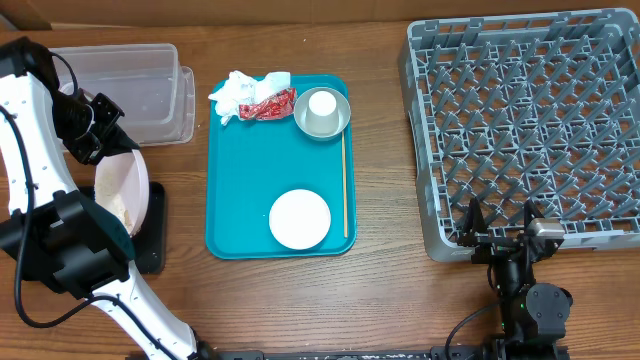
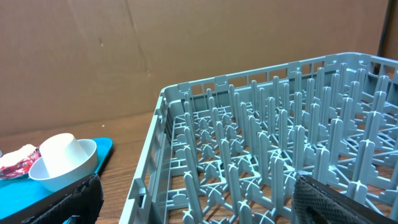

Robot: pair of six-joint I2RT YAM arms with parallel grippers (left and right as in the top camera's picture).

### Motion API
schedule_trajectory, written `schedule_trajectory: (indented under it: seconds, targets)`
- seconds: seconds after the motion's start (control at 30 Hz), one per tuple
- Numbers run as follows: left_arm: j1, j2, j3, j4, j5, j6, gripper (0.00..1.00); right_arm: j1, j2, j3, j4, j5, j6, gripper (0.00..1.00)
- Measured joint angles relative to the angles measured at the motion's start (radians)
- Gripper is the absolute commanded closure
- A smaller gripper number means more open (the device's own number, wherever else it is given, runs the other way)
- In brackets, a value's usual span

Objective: Sort waste into correct bins and load items into the dishwasher
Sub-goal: 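Lift the white plate and move it over the black tray, then tilt the plate to pour the rice onto the black tray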

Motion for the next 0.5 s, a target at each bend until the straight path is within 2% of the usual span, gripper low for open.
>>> schedule_trajectory:
  seconds: [0.2, 0.5]
  targets:
    - [0.033, 0.0, 0.0, -0.012, 0.048, 0.027, 0.96, 0.0, 0.0, 0.0, 0.0, 0.0, 0.0, 0.0]
    - [0.168, 0.0, 0.0, -0.038, 0.182, 0.118, 0.96, 0.0, 0.0, 0.0, 0.0, 0.0, 0.0, 0.0]
